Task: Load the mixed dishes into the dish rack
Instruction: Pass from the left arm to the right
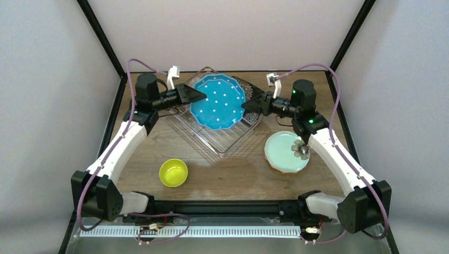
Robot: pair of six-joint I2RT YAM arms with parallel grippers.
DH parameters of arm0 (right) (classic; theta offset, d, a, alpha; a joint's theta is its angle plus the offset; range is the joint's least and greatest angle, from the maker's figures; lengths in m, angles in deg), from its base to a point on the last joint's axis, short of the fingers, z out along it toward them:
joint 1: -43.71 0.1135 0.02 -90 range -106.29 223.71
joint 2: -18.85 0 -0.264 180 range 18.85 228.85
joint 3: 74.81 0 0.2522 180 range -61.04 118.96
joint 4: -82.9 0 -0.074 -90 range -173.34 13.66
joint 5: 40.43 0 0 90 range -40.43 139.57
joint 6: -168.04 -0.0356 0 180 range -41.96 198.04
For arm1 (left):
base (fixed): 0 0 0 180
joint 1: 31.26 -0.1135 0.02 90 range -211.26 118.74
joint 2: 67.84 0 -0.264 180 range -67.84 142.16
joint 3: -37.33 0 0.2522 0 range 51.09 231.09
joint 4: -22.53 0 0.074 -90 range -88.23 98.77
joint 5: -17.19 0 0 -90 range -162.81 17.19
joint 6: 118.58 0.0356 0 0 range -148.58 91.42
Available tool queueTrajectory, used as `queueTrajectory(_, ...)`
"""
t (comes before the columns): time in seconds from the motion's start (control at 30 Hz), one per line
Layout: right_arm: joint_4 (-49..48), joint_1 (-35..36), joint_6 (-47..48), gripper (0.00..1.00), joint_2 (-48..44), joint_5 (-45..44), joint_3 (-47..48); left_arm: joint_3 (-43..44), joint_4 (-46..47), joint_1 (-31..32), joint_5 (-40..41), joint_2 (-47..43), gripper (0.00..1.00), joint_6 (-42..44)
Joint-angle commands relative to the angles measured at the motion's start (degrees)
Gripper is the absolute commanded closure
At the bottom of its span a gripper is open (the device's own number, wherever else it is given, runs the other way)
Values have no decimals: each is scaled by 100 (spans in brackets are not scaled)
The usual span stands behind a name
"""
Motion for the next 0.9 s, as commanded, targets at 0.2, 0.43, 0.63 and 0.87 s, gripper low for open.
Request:
queueTrajectory(0.2,-729,-8,-277,17,348,360,-175,28,852,-24,-711,-11,97,-308)
queueTrajectory(0.43,-1267,-9,-620,17,617,693,-228,7,917,-13,-1010,94,97,-338)
queueTrajectory(0.63,-1596,-14,-901,19,790,920,-203,-119,1304,12,-1109,198,97,-557)
queueTrajectory(0.87,-1700,32,-1050,28,922,1016,-180,-164,1647,98,-1125,390,97,-684)
